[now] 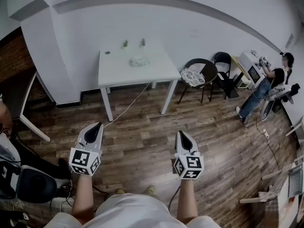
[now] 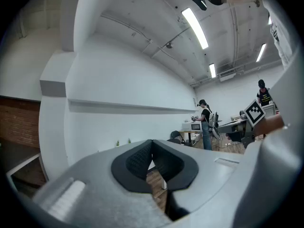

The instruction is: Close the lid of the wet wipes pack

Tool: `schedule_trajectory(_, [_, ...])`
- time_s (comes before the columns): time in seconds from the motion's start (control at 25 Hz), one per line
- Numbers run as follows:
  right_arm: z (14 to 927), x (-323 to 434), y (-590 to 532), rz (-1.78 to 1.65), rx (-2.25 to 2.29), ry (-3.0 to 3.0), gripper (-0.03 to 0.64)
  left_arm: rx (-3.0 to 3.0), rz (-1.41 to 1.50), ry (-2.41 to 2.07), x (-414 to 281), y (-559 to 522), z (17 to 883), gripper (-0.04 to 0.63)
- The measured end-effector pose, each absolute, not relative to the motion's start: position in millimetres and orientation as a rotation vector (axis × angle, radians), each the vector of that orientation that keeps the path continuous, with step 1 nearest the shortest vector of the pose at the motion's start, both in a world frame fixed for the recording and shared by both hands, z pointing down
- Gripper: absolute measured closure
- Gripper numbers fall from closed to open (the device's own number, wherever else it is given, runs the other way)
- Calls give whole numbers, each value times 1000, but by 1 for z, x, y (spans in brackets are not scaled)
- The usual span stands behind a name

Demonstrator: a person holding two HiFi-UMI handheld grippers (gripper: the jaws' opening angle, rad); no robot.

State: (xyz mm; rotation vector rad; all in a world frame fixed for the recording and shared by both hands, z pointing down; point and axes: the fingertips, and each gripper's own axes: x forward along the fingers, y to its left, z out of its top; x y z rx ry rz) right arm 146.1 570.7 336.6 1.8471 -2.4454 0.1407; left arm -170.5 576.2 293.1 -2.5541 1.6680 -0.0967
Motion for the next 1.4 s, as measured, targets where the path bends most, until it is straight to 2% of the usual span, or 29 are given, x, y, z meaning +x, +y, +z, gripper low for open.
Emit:
schedule_trajectory(1.04, [336, 152, 570, 148, 1821, -2484, 610, -2565, -102, 1643, -148, 578, 292, 589])
schedule_trajectory(1.12, [339, 153, 571, 142, 1820, -2479, 563, -2567, -106, 1639, -146, 578, 295, 589])
schedule_trajectory(1.24, [338, 157, 572, 138, 1820, -2492, 563, -2570, -110, 1632, -140, 579, 295, 589])
schedule_trajectory(1.32, [338, 160, 572, 151, 1812, -2504, 517, -2570, -117, 1626, -134, 580, 294, 589])
schedule_trajectory(1.4, [340, 166, 571, 165, 1808, -2500, 517, -2570, -124, 1623, -127, 580, 293, 589])
